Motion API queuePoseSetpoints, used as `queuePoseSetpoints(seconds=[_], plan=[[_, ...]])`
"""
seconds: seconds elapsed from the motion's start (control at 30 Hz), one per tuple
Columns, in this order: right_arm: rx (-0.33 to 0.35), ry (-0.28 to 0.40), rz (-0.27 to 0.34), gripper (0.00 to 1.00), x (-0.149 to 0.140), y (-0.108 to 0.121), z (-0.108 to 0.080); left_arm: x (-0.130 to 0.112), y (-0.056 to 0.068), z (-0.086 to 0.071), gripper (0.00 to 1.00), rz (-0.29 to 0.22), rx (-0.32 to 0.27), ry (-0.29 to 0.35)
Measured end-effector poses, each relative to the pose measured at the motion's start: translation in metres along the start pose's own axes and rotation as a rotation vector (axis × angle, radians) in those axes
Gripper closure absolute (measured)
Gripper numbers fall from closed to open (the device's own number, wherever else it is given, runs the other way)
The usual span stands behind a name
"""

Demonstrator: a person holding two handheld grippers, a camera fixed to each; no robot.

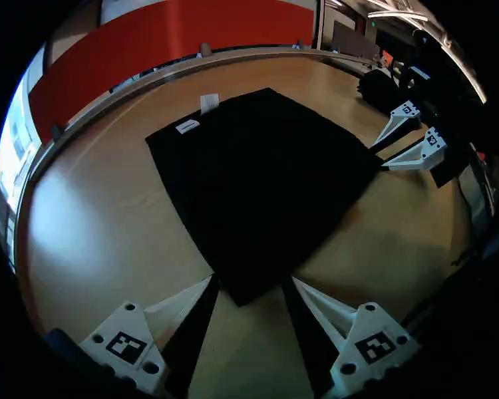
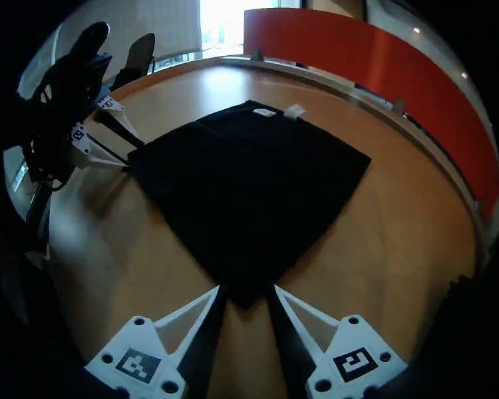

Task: Fold towel

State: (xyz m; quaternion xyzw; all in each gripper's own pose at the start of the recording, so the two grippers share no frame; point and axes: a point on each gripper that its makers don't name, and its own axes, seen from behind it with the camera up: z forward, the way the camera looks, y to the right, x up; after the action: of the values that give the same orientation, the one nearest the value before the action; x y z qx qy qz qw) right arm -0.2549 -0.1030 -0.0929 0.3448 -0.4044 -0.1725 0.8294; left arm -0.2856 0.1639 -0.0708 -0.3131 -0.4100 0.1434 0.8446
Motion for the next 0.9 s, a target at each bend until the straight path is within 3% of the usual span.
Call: queuePoseSetpoints(seconds=[0.17, 0.3, 0.43, 0.77, 0.9], plan=[[0.004, 0.000, -0.003, 0.64, 0.000, -0.002, 0.000, 0.001, -0.001, 0.000, 0.47, -0.003, 0.004, -0.003], [0.004, 0.000, -0.002, 0.73, 0.000, -0.003, 0.000, 0.001, 0.000, 0.000, 0.49, -0.006, 0.006, -0.005], [-0.003, -0.008, -0.003, 0.81, 0.000, -0.003, -0.001, 0.001, 0.000, 0.000, 0.69, -0.011, 0.010, -0.008], [-0.031, 0.019, -0.011, 0.87, 0.009, 0.001, -0.008, 0.007, 0.001, -0.004, 0.86, -0.036, 0.011, 0.006], [-0.040, 0.043, 0.006, 0.87, 0.014, 0.004, -0.015, 0.014, 0.000, -0.012, 0.87, -0.045, 0.016, 0.022]])
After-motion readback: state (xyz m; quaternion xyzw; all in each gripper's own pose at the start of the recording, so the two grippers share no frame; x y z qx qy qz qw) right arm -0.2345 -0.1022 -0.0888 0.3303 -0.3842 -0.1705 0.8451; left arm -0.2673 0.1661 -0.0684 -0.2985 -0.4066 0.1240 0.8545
